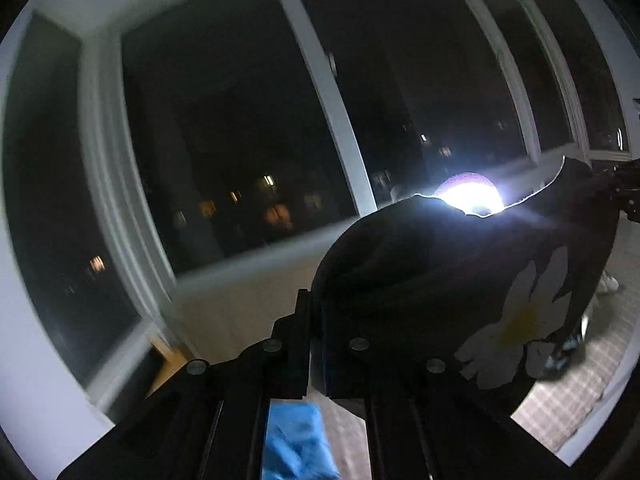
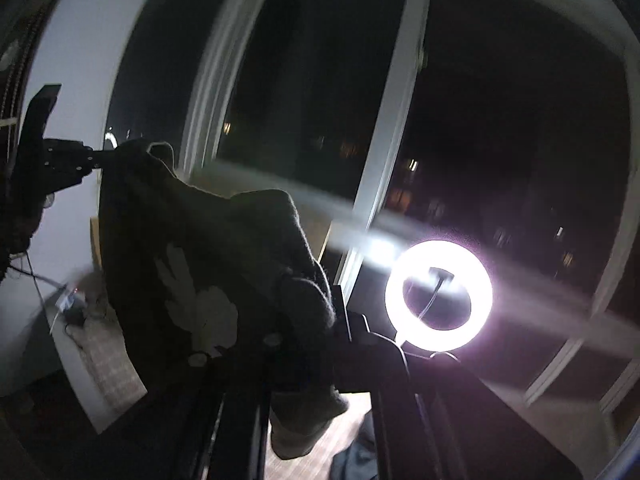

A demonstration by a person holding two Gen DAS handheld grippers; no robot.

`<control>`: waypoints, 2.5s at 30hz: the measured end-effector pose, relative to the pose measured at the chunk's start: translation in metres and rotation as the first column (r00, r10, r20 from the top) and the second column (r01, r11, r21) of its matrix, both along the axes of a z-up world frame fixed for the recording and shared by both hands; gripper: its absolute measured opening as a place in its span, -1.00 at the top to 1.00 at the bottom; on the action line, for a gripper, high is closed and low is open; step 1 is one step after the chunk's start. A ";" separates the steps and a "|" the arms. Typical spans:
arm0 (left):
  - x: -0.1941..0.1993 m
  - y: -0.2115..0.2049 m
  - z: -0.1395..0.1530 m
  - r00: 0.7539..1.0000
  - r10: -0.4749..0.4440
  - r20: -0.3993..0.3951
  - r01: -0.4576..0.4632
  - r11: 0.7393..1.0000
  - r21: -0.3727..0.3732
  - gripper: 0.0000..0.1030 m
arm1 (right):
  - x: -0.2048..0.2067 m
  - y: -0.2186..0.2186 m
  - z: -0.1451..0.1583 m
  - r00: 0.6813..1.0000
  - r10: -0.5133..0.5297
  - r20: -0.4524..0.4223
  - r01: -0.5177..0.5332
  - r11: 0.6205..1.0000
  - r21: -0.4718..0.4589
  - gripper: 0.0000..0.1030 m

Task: Fold clothes
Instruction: 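Lift the daisy sweatshirt high with both grippers and shake it out, then lay the sweatshirt down on the blanket with both grippers, daisy side up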

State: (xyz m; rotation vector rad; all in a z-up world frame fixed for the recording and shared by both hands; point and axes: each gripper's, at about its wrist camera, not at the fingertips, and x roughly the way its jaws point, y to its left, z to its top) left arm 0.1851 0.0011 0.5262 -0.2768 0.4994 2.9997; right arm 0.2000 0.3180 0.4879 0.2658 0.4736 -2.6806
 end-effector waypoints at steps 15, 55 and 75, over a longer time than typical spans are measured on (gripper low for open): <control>0.064 -0.005 0.069 0.991 0.004 -0.137 -0.020 0.993 -0.119 0.92 | 0.067 -0.015 0.097 0.965 -0.088 -0.246 0.103 0.993 0.049 0.86; -0.261 -0.025 -0.364 0.638 -0.127 0.760 0.070 0.992 0.108 0.66 | -0.306 0.050 -0.446 0.465 -0.317 0.827 0.275 0.939 0.205 -0.25; -0.081 0.031 -0.415 0.522 -0.027 0.852 -0.218 0.962 0.164 0.68 | -0.367 0.068 -0.461 0.605 -0.224 0.764 0.131 0.974 0.182 0.92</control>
